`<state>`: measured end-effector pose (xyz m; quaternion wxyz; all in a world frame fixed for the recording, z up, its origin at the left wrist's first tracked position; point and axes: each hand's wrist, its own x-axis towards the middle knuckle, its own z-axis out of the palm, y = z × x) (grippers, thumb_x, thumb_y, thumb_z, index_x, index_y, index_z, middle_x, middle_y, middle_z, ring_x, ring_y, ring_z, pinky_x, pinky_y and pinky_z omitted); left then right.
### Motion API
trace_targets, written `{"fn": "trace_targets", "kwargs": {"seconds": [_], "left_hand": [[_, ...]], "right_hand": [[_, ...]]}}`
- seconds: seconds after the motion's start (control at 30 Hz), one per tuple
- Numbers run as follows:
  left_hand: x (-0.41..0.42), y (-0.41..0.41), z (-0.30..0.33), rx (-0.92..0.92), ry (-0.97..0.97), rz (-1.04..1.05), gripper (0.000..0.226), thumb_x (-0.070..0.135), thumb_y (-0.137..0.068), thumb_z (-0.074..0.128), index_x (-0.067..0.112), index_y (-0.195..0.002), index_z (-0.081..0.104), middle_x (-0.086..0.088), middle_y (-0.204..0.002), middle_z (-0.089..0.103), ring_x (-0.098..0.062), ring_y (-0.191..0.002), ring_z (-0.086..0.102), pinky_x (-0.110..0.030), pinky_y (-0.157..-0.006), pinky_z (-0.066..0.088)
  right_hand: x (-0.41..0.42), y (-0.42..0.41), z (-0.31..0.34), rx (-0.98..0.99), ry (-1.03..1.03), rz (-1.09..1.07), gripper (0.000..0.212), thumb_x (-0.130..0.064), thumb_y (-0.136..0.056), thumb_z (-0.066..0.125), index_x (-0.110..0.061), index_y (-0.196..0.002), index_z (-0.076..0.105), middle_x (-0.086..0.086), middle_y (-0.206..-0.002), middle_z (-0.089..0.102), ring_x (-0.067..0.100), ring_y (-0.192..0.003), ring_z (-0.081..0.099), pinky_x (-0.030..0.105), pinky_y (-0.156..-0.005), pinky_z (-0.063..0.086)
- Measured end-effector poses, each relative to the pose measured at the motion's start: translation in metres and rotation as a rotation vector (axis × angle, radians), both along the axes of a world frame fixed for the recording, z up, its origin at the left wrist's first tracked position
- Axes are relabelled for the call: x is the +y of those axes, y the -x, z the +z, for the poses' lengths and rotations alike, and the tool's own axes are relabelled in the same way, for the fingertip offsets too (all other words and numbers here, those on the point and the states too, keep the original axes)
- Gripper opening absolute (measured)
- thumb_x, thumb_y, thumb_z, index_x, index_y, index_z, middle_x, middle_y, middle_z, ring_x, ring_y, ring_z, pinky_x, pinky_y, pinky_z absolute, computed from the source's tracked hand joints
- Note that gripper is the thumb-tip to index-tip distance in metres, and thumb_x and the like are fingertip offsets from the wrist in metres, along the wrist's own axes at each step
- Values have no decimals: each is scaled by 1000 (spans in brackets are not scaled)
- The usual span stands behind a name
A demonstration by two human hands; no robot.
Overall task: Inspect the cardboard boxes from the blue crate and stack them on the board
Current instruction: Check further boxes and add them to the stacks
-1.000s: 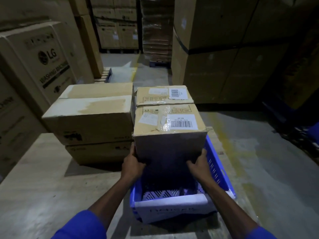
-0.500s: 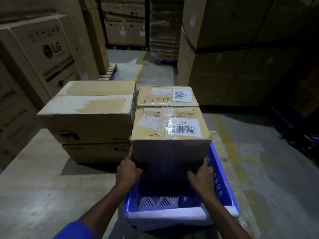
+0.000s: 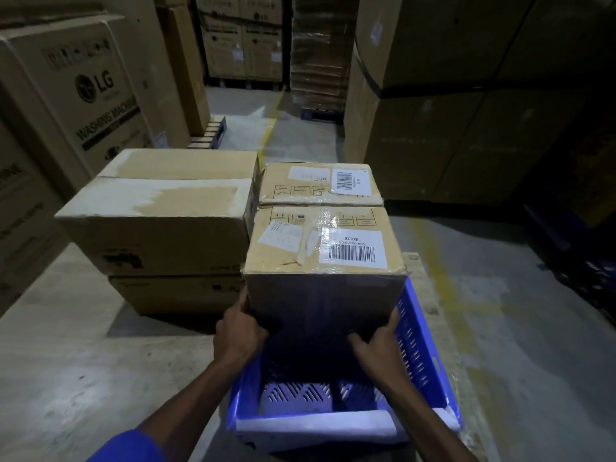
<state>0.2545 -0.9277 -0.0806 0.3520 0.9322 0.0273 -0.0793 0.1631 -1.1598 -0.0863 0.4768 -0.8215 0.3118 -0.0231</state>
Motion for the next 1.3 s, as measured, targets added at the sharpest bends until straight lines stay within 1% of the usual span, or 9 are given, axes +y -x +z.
{"fn": "trace_targets", "kwargs": {"seconds": [0.2,0.43,0.6,0.7,0.87,1.0,1.1,1.2,1.3], "left_hand": [[-2,-2,2,48,36,42,67,18,-81,74,25,-144,50,-17,-118,69,-45,-108,63,-37,-78,44],[-3,4,7,25,29,41,76,17,-81,72,31,-149,41,-15,-117,69,-44,-106,64,-39,-76,47],[-3,8,12,20,59,23,83,20,-80,74,35,-152,36,-15,-117,69,-44,-105,65,-45,-81,56],[-3,8,13,19,48,37,84,20,-81,73,40,-152,33,-14,-118,68,-44,-105,64,-48,-84,57],[-3,7,10,23,63,39,88,20,-81,74,41,-155,31,-13,-118,69,-43,-106,64,-42,-80,53],[-2,6,8,5,69,29,83,22,-81,75,38,-153,36,-12,-116,70,-41,-104,65,-39,-78,51],[-2,6,8,0,86,39,81,22,-81,74,40,-151,37,-9,-114,71,-38,-102,66,-42,-79,56],[-3,8,9,-1,90,48,87,16,-81,73,41,-155,35,-10,-116,71,-40,-105,66,-41,-79,55],[-3,7,8,2,87,37,87,20,-82,74,43,-155,32,-10,-121,70,-41,-108,65,-40,-80,53]], "right_hand": [[0,0,3,20,-18,17,128,-31,-90,77,-18,-157,-33,26,-148,53,37,-129,59,46,-108,47],[0,0,2,38,8,31,130,-35,-90,75,-17,-155,-36,26,-147,54,40,-127,60,49,-107,48],[0,-2,0,34,-6,17,128,-30,-90,77,-15,-157,-31,25,-152,49,39,-134,55,49,-111,45],[1,-3,-1,53,21,16,130,-35,-89,76,-16,-156,-33,30,-143,56,42,-127,59,52,-108,47],[3,-3,4,47,23,-7,126,-31,-90,78,-14,-159,-27,25,-154,46,42,-138,49,53,-115,40],[3,-1,2,39,33,-11,124,-28,-90,78,-14,-160,-24,24,-153,47,41,-137,50,54,-114,41],[0,-2,2,12,10,10,121,-21,-90,79,-9,-162,-18,23,-158,43,40,-141,47,49,-115,40],[-1,-1,4,16,-2,13,118,-17,-92,77,-5,-161,-19,26,-153,48,40,-135,54,44,-108,43],[-2,-1,6,17,26,22,115,-19,-94,74,-3,-160,-19,27,-135,61,41,-124,61,42,-100,46]]}}
